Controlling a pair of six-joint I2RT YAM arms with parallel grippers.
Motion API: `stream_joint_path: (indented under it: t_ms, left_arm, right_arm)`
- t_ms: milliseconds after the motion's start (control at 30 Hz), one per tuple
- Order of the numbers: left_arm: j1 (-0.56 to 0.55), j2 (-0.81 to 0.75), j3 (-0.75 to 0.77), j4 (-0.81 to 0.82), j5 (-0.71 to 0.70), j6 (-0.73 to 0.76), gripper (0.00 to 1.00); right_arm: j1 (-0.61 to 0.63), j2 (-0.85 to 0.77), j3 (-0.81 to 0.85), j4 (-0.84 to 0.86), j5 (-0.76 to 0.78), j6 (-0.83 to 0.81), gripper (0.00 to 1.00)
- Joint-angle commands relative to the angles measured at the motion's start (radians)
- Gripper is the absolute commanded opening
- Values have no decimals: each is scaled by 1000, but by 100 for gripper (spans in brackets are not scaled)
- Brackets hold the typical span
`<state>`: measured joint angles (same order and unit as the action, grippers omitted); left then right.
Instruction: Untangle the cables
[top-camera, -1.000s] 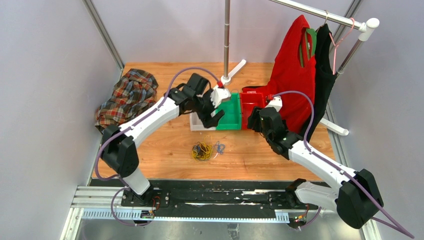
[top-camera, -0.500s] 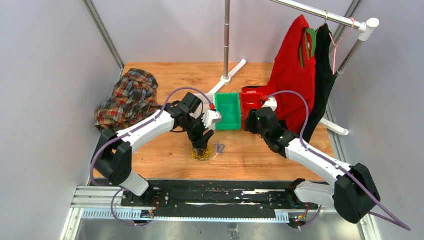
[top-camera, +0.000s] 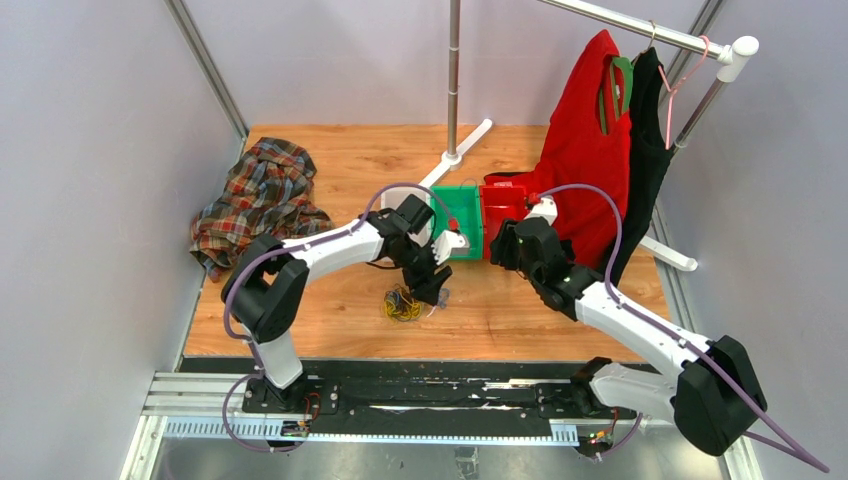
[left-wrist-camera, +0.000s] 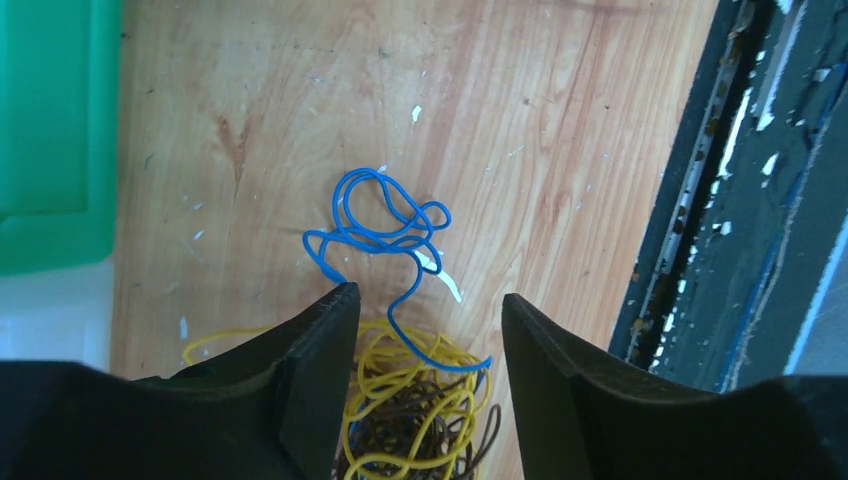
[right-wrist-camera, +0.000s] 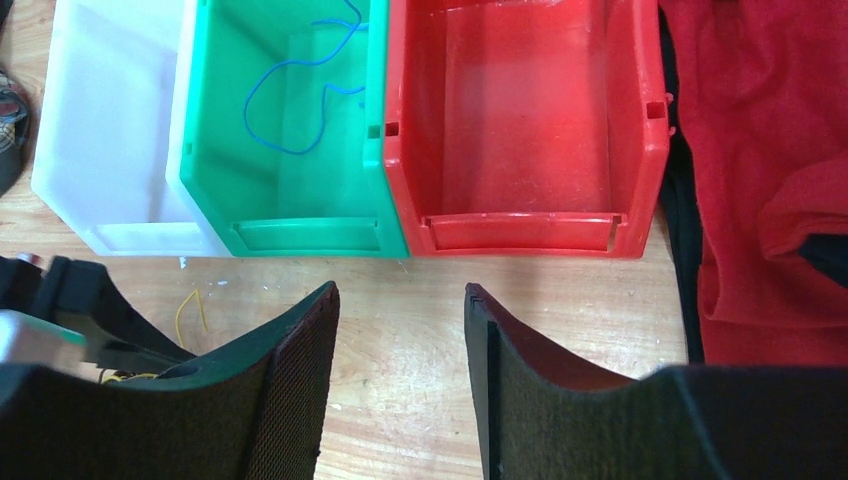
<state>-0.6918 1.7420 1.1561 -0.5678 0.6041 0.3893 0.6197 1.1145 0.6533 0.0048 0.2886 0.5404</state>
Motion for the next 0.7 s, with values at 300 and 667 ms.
stream_joint_path:
  t_ms: [300, 667]
  left_arm:
    - [-32, -16, -22, 25, -171, 79, 39]
    - [-19, -221, 65, -258, 64, 89, 1]
  right_arm:
    - [12, -35, -25, -12, 6, 16, 44]
    - [12, -78, -10, -25, -10, 4, 30]
